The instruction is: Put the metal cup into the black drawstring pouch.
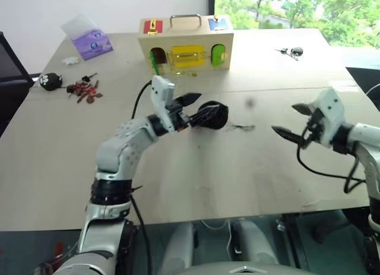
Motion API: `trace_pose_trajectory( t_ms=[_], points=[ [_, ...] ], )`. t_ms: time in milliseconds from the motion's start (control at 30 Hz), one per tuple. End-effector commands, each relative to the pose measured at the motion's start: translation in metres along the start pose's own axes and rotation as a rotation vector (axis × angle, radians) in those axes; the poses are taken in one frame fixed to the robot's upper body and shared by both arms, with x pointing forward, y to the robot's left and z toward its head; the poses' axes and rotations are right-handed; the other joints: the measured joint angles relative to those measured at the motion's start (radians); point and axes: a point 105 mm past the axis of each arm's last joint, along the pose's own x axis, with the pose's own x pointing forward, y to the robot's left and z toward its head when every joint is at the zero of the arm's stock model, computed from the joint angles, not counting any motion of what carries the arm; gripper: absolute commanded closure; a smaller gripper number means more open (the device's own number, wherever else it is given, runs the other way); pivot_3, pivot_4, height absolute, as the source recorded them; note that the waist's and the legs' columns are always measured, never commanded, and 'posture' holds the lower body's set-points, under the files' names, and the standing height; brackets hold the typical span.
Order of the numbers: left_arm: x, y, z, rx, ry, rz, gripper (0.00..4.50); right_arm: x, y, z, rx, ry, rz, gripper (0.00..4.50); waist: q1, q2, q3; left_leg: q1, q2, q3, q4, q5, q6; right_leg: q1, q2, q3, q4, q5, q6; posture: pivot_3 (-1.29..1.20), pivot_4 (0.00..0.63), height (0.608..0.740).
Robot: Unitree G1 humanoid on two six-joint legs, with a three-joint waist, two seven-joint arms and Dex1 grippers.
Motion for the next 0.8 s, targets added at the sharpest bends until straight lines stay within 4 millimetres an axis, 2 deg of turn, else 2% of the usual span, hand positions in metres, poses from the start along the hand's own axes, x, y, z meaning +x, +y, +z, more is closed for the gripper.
trace_pose_trajectory(
  t_ms=[33, 167, 400, 567, 700, 800],
  points=[
    [-0.023, -0.005, 0.008, 0.048, -0.021, 0.007, 0.00, -0.015, 0.016, 0.013, -0.001, -0.094, 0.003, 0.04, 0.000, 0.000, 0.000, 0.001, 0.000, 0.000, 0.000, 0.000, 0.000, 0.001, 0.000, 0.000, 0.000, 0.000, 0.000, 0.00, 0.150, 0.740],
    [-0.053, -0.005, -0.003, 0.063, 0.011, 0.072, 0.00, -0.023, 0.033, 0.009, 0.018, -0.128, -0.007, 0.04, 0.001, 0.000, 0.000, 0.001, 0.002, 0.000, 0.000, 0.000, 0.000, 0.001, 0.001, 0.000, 0.000, 0.000, 0.000, 0.00, 0.150, 0.740],
    [-0.102, -0.010, -0.024, 0.076, 0.097, 0.184, 0.00, -0.038, 0.049, -0.002, 0.029, -0.121, -0.044, 0.04, 0.007, 0.000, 0.000, 0.002, 0.002, 0.000, 0.001, 0.000, 0.000, 0.003, 0.001, 0.000, 0.000, 0.000, 0.000, 0.00, 0.150, 0.740],
    [-0.136, -0.009, -0.039, 0.058, 0.150, 0.295, 0.00, -0.048, 0.059, -0.018, 0.027, -0.084, -0.065, 0.04, 0.008, 0.000, 0.000, 0.003, 0.002, 0.000, 0.001, 0.000, 0.000, 0.004, 0.001, 0.000, -0.001, -0.001, 0.000, 0.00, 0.150, 0.740],
    [-0.147, -0.009, -0.041, 0.057, 0.152, 0.351, 0.00, -0.054, 0.060, -0.029, 0.041, -0.064, -0.078, 0.04, 0.009, 0.000, 0.000, 0.005, 0.002, 0.001, 0.001, 0.000, 0.000, 0.005, 0.001, 0.000, -0.001, -0.001, 0.000, 0.00, 0.150, 0.740],
    [-0.150, -0.009, -0.041, 0.059, 0.149, 0.381, 0.00, -0.056, 0.057, -0.034, 0.045, -0.061, -0.090, 0.04, 0.010, 0.000, 0.000, 0.015, 0.003, 0.002, 0.000, 0.000, 0.000, 0.015, 0.001, 0.001, -0.003, -0.004, 0.003, 0.00, 0.150, 0.740]
  ],
)
